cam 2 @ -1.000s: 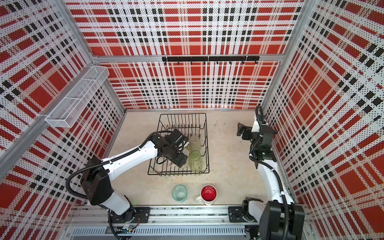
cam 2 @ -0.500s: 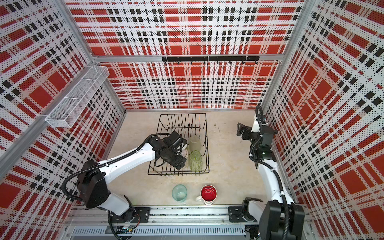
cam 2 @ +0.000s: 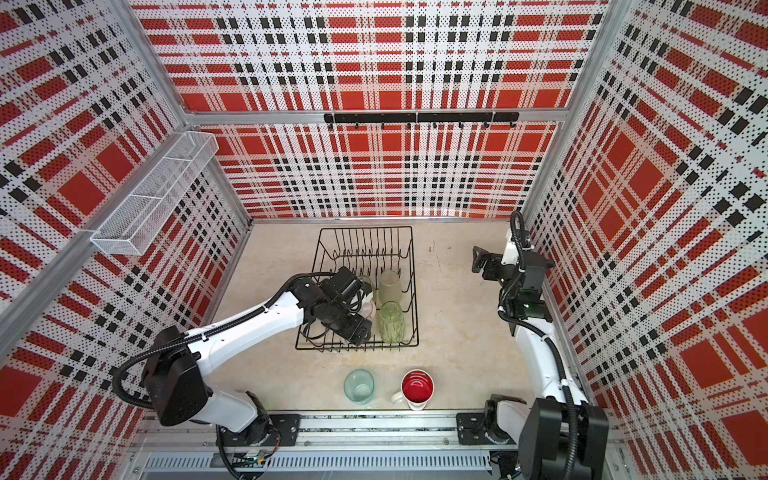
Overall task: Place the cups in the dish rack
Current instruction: 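Settle the mug between the glasses in the rack with the left gripper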
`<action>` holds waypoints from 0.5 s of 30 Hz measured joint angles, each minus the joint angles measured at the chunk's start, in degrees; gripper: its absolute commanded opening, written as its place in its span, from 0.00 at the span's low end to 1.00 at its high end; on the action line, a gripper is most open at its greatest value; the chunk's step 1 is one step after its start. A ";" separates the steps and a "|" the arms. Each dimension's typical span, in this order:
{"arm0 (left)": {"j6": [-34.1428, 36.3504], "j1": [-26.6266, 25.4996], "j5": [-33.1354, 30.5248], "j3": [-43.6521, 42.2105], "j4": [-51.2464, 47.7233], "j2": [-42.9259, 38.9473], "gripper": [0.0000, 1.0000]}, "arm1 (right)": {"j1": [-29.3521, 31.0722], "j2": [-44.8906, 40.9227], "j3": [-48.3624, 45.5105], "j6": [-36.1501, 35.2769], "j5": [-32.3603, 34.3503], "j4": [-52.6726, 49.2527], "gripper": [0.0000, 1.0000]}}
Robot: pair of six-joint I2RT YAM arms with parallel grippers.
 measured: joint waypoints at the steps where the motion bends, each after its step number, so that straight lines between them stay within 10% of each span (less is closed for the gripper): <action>1: -0.20 -0.02 0.50 0.00 0.37 -0.17 0.85 | 0.00 0.02 0.00 0.11 -0.09 -0.02 1.00; 15: -1.22 -0.02 3.96 -1.03 3.93 -1.95 0.88 | 0.00 0.02 0.02 1.77 1.07 -0.92 1.00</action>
